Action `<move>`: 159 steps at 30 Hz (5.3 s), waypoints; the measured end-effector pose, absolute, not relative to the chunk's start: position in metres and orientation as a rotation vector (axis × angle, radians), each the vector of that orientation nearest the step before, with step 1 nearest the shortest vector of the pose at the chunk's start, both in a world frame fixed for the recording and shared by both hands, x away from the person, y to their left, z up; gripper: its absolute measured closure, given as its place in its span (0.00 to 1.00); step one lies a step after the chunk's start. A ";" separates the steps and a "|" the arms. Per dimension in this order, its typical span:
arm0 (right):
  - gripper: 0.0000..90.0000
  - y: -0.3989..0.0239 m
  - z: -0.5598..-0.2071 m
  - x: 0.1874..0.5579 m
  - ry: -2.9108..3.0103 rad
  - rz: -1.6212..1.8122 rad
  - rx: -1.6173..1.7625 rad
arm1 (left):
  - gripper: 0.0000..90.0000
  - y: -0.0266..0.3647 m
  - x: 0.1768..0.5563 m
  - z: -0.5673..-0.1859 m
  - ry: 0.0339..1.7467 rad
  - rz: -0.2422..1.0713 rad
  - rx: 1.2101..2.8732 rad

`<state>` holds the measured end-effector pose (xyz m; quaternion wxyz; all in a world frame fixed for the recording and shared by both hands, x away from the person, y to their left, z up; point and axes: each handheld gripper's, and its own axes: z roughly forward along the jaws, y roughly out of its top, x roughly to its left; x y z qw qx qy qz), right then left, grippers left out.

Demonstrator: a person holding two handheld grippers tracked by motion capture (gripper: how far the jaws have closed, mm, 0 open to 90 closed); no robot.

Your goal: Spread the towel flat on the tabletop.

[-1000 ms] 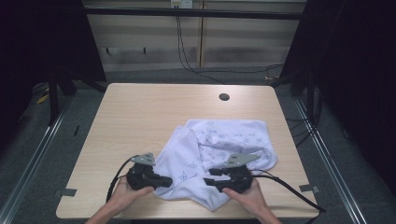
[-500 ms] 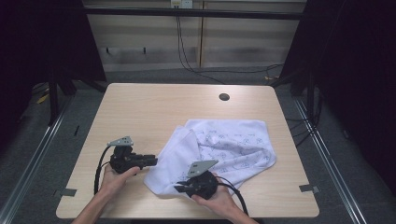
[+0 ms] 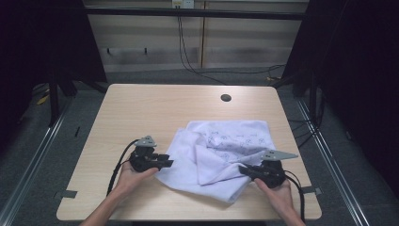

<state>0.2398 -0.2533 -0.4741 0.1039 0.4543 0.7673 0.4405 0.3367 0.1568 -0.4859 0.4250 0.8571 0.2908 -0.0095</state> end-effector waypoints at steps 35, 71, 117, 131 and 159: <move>0.66 -0.200 -0.466 0.224 2.570 1.366 1.001 | 0.97 0.113 0.311 -0.500 0.521 -0.102 2.260; 0.97 -0.304 -0.466 0.243 2.203 1.292 1.339 | 0.77 0.185 0.322 -0.473 0.678 0.017 2.067; 0.98 -0.276 -0.484 0.385 2.188 1.183 1.452 | 0.99 0.150 0.420 -0.484 0.828 0.132 2.032; 0.98 -0.316 -0.335 0.367 1.967 1.440 1.250 | 0.99 0.189 0.406 -0.357 0.697 0.200 1.704; 0.98 -0.329 -0.385 0.201 2.079 1.639 1.171 | 0.99 0.206 0.270 -0.394 0.497 -0.010 1.848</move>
